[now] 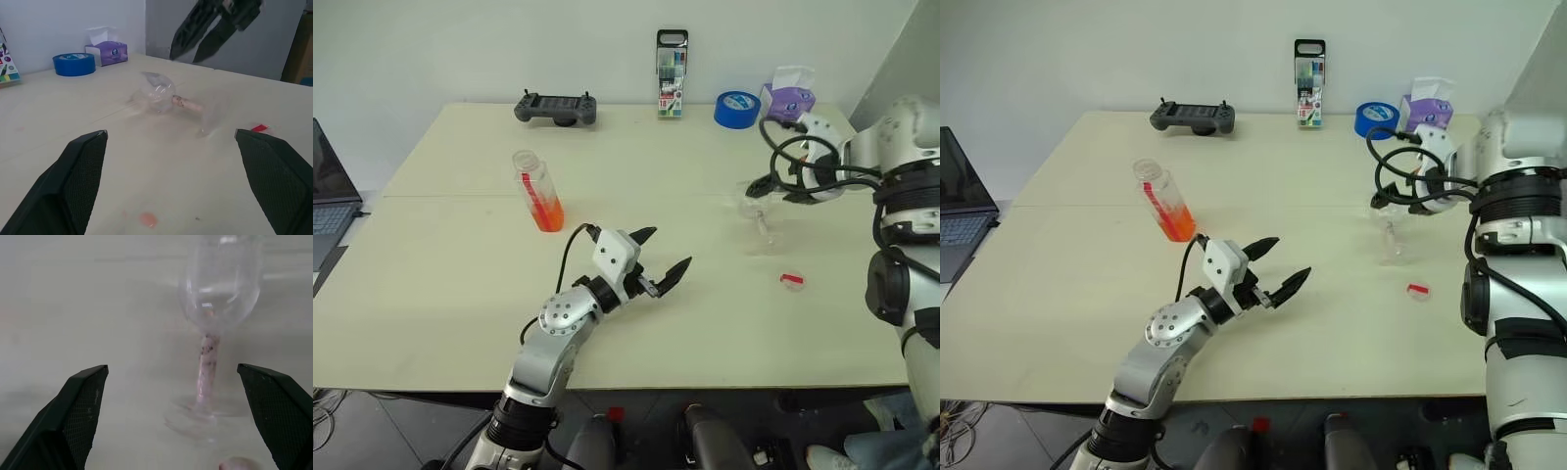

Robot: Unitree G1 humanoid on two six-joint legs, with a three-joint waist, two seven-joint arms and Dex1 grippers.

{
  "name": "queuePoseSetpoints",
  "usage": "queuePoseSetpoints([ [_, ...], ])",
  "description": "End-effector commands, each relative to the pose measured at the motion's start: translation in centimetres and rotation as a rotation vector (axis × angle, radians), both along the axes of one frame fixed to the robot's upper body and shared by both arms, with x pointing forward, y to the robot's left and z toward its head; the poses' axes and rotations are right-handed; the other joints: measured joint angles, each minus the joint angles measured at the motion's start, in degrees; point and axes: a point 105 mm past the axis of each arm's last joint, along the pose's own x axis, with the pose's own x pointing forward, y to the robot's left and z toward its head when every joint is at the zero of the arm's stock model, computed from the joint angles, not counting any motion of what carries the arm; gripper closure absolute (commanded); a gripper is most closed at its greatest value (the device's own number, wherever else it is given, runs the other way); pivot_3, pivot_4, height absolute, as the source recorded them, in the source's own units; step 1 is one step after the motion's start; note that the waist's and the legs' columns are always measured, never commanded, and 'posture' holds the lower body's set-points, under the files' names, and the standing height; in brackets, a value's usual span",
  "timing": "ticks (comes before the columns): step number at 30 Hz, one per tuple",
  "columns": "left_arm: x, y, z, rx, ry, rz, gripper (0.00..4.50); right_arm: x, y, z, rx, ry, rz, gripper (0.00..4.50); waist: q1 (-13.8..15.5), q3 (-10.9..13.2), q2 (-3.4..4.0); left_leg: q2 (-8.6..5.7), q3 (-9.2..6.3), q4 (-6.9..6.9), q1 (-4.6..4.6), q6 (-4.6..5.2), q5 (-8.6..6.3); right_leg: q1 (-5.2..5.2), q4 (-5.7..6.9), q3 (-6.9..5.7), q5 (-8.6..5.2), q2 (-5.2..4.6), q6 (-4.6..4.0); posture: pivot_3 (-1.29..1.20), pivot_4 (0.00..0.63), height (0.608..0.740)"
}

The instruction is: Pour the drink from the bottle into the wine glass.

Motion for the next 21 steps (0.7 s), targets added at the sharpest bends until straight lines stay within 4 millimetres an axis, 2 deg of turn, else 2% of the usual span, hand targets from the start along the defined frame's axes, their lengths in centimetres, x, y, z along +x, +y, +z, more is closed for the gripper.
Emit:
queuePoseSetpoints([
  [1, 0.0, -0.6, 1.1, -0.006, -0.056, -0.018, 0.03, 1.2, 0.0, 1.3, -0.060, -0.063, 0.056, 0.00, -0.07, 0.01, 0.02, 0.00, 0.01, 0.01, -0.01, 0.00, 0.00, -0.02, 0.00, 0.01, 0.00, 0.01, 0.00, 0.00, 0.150, 0.740],
  [6, -0.8, -0.1, 1.2, -0.011, -0.061, -0.036, 0.03, 2.0, -0.6, -0.1, -0.172, -0.057, 0.104, 0.00, -0.01, 0.01, 0.02, 0.03, -0.04, 0.00, -0.03, 0.00, 0.00, -0.03, -0.01, -0.03, 0.00, 0.05, 0.00, 0.00, 0.150, 0.740],
  [9, -1.9, 0.9, 0.0, 0.027, -0.024, -0.048, 0.03, 2.3, -0.5, -1.3, -0.217, -0.050, 0.137, 0.00, -0.18, 0.02, 0.03, 0.05, -0.03, -0.01, -0.01, -0.01, 0.00, -0.03, -0.01, 0.01, 0.00, 0.04, 0.00, 0.00, 0.150, 0.740],
  [12, -2.1, 1.2, -0.3, 0.039, -0.014, -0.035, 0.03, 2.4, -0.7, -2.6, -0.231, -0.043, 0.136, 0.00, 0.00, 0.06, 0.11, 0.05, -0.09, -0.01, -0.03, -0.02, 0.00, -0.06, 0.00, -0.03, 0.00, 0.04, 0.00, 0.00, 0.150, 0.740],
  [19, -2.1, 1.1, 0.2, 0.031, -0.016, 0.006, 0.03, 2.9, -1.3, -4.5, -0.220, -0.074, 0.080, 0.00, 0.30, 0.06, 0.11, 0.02, -0.09, 0.06, -0.03, -0.02, 0.00, -0.01, 0.00, -0.03, 0.00, 0.04, 0.00, 0.00, 0.150, 0.740],
  [21, -2.0, 1.3, 0.4, 0.034, -0.016, 0.028, 0.00, 3.2, -1.9, -5.3, -0.224, -0.094, 0.039, 0.39, 0.31, 0.06, 0.10, 0.03, -0.09, 0.04, -0.03, -0.02, 0.01, -0.01, 0.01, -0.03, 0.00, 0.04, 0.00, 0.00, 0.150, 0.740],
])
